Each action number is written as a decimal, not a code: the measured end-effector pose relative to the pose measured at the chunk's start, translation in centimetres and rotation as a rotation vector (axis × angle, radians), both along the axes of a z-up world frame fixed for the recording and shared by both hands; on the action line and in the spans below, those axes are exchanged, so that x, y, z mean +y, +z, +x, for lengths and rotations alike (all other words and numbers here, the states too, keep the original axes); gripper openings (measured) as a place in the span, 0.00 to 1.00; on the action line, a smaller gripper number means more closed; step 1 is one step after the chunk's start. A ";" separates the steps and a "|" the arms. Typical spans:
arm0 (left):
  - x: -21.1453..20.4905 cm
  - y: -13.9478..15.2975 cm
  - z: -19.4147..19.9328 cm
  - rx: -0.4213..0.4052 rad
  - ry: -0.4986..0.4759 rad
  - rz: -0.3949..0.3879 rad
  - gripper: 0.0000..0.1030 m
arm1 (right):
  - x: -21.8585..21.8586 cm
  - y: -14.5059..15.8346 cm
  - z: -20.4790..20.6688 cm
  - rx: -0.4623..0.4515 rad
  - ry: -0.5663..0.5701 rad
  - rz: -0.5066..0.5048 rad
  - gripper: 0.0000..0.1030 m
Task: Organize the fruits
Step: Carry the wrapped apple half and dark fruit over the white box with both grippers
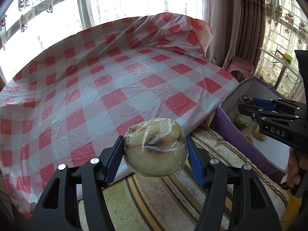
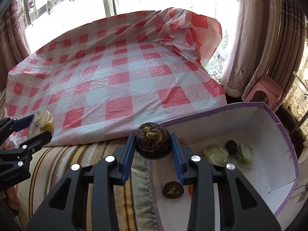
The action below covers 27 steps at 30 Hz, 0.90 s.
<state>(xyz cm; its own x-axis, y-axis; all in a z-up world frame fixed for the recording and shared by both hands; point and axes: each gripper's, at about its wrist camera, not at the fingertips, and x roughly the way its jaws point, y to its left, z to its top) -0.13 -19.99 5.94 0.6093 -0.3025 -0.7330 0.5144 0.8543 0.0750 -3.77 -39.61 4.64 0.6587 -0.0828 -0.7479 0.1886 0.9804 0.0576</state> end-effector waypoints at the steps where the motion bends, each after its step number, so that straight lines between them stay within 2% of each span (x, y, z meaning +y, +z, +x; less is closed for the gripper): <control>1: -0.6 -0.1 -0.1 0.000 -0.014 0.003 0.60 | -0.9 -0.1 -0.3 0.003 -0.020 -0.003 0.36; 15: -9.1 -1.3 -2.0 0.015 -0.194 0.038 0.60 | -11.2 -2.4 -4.5 0.049 -0.254 -0.023 0.36; 27: -16.0 -2.8 -3.9 0.026 -0.369 0.064 0.60 | -14.9 -4.3 -5.5 0.131 -0.340 -0.090 0.36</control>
<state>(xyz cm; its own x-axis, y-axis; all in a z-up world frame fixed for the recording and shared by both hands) -4.04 -36.01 3.14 0.4485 -0.4514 -0.7714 0.7892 0.6051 0.1048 -9.27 -54.54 0.33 0.4814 -0.3501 -0.8036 0.5046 0.8603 -0.0726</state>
